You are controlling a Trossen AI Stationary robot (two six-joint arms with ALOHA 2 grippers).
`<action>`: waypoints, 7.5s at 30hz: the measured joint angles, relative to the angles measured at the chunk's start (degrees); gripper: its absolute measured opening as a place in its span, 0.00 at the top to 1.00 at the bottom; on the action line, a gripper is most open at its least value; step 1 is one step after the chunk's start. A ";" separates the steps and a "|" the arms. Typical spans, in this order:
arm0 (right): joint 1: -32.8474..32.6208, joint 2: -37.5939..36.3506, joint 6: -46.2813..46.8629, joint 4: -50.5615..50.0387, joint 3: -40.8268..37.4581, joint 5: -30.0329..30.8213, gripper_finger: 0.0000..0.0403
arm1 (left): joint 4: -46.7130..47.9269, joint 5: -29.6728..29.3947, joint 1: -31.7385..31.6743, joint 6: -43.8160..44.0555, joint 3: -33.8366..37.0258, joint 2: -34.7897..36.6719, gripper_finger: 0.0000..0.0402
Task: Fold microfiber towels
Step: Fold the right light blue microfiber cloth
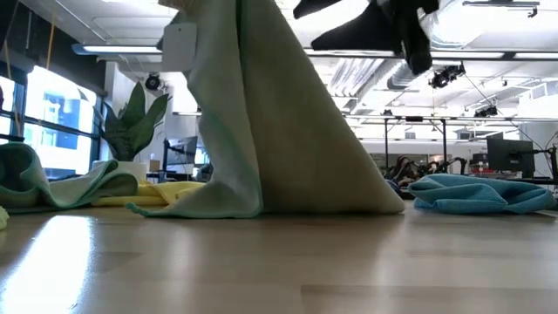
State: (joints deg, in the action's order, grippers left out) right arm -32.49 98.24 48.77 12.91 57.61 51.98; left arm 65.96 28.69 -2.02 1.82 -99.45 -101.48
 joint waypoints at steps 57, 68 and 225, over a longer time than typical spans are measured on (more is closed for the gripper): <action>-0.72 -0.20 5.11 -15.10 9.08 0.11 0.58 | -2.96 12.87 -5.24 0.56 -0.01 -1.54 1.00; -0.35 10.12 15.32 -14.30 9.08 -7.62 0.58 | -2.83 13.07 -5.05 0.54 -0.01 -1.52 1.00; 14.88 -27.52 -30.84 -72.88 32.84 -7.10 1.00 | 24.05 -36.44 -3.58 4.05 -23.57 -1.45 1.00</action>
State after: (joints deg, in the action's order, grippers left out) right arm -17.61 70.72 17.93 -59.97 90.46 44.88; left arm 90.01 -7.75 -5.60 5.87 -123.02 -102.94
